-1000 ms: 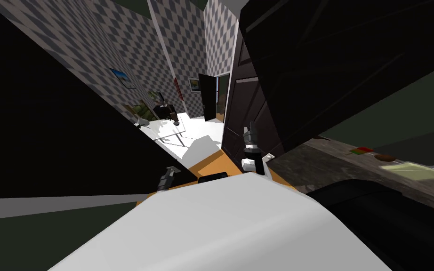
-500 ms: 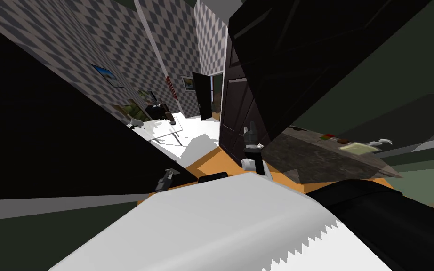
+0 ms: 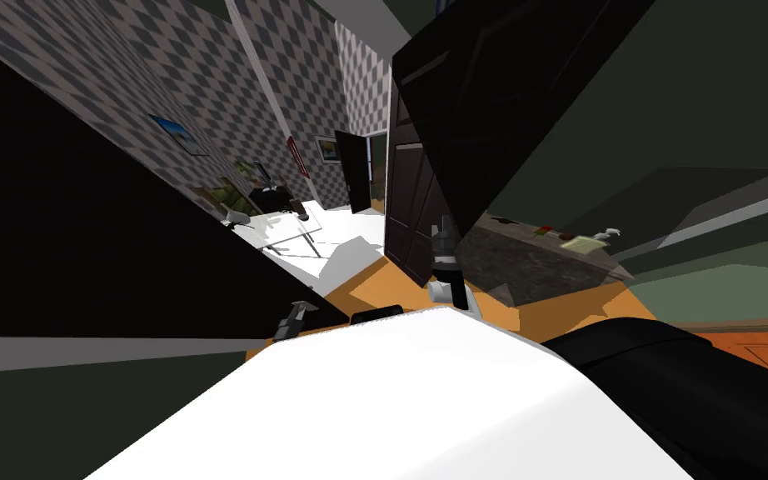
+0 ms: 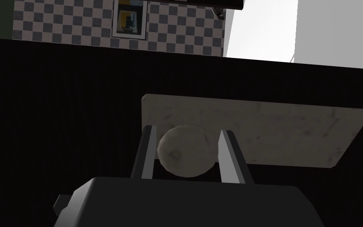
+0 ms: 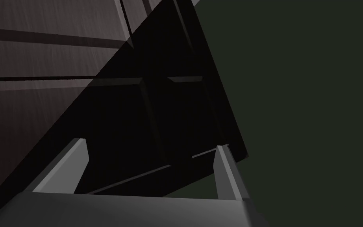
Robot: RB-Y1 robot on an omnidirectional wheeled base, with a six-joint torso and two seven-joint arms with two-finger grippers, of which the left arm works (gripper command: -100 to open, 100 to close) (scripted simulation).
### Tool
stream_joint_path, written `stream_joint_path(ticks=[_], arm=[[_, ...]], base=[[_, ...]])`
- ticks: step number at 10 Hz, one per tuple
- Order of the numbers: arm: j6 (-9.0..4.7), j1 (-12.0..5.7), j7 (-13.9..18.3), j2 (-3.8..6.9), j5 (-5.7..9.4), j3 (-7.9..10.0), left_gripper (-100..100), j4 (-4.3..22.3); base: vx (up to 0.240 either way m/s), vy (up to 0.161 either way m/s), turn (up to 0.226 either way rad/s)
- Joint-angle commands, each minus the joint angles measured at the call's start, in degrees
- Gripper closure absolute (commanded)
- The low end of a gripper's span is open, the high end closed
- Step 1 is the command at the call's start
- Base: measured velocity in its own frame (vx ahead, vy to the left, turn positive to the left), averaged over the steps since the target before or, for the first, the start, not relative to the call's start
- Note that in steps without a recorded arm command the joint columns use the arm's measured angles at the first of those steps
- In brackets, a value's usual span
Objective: Pull the door open
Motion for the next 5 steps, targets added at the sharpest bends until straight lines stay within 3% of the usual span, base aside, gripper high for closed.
stream_joint_path(ticks=[1, 5], arm=[[0.79, -0.83, -0.5, -0.27, 0.28, -0.29, 100, -0.2], [3.83, -3.54, -2.1, -1.09, 1.31, -1.12, 100, -0.9]], base=[[-0.245, 0.04, -0.163], [-0.241, 0.073, -0.151]])
